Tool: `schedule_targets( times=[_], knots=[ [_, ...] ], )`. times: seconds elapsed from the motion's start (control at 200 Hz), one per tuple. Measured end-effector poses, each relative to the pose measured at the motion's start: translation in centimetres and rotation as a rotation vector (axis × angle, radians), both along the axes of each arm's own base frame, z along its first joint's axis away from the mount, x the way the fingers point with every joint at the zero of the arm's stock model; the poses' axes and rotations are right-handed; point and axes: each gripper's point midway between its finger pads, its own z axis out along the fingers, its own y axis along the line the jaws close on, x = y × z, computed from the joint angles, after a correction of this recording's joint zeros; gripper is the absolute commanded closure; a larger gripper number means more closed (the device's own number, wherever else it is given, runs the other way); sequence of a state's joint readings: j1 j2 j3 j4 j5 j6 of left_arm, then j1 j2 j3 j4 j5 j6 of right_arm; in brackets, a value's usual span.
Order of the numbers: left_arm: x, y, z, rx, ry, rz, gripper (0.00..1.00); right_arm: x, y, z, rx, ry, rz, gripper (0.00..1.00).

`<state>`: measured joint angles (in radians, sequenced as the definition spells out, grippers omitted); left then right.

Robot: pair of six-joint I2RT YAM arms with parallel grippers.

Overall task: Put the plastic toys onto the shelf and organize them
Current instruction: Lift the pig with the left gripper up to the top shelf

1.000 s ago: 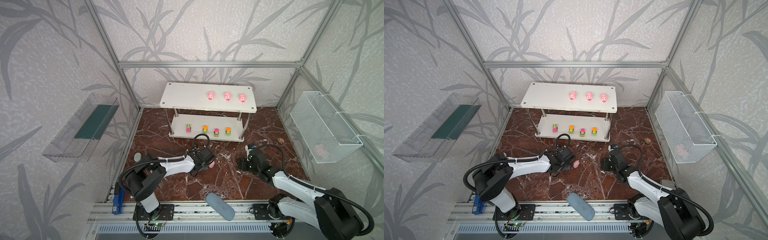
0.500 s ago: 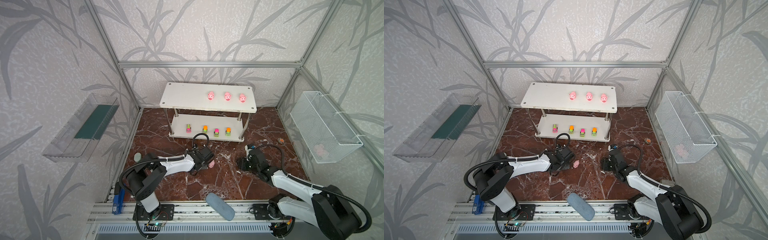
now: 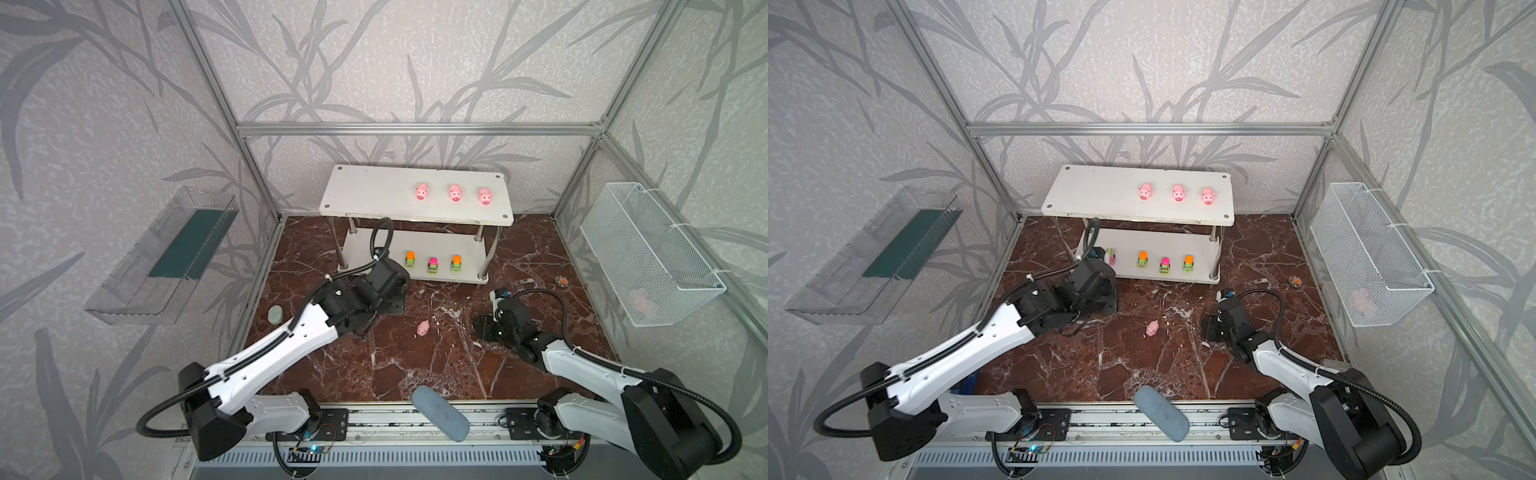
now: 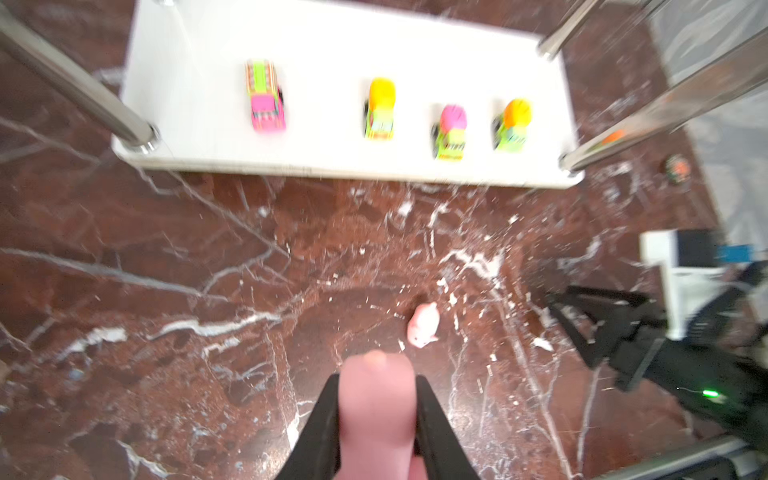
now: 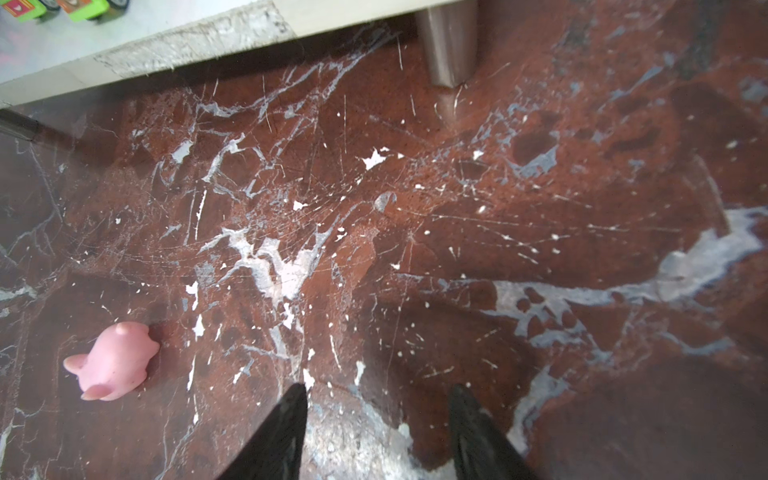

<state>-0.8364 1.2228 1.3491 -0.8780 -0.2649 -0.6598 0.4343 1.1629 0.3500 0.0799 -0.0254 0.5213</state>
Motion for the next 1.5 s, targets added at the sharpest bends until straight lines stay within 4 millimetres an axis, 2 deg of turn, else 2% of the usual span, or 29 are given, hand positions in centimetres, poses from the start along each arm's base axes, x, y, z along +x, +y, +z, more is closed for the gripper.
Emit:
schedule_targets(
  times=[0.115, 0.215, 0.32, 0.45, 0.685, 0.865, 1.02, 1.23, 1.5],
  knots=[
    [0.3, 1.4, 7.5, -0.026, -0.139, -0.020, 0.74, 0.0, 0.0, -0.3, -0.004, 0.009, 0.002, 0.45],
    [1.3, 2.5, 12.3, -0.039, -0.238, -0.018, 0.74, 0.0, 0.0, -0.7, -0.008, 0.020, 0.003, 0.45],
    [3.6, 3.5, 15.4, -0.043, -0.298, 0.005, 0.74, -0.1, 0.1, -0.9, -0.006, 0.027, 0.008, 0.45],
    [7.5, 3.2, 17.1, -0.034, -0.321, 0.010, 0.74, 0.0, 0.2, -0.6, -0.005, 0.018, 0.014, 0.45],
    [14.1, 0.5, 17.2, -0.039, -0.311, -0.034, 0.74, 0.1, 0.1, 1.4, 0.007, -0.040, 0.020, 0.45],
    [17.8, -0.2, 15.6, -0.012, -0.286, -0.025, 0.74, -0.1, -0.4, 3.2, -0.005, -0.090, 0.018, 0.45],
    [19.7, -0.4, 13.4, 0.012, -0.247, -0.017, 0.74, -0.2, -0.9, 4.0, -0.023, -0.112, 0.013, 0.45],
    [21.3, -0.3, 11.0, 0.025, -0.201, -0.011, 0.74, -0.4, -1.4, 3.4, -0.056, -0.097, 0.007, 0.45],
    [22.6, 0.5, 10.5, 0.025, -0.197, 0.010, 0.74, -0.3, -1.5, 3.1, -0.069, -0.085, 0.005, 0.45]
  ],
)
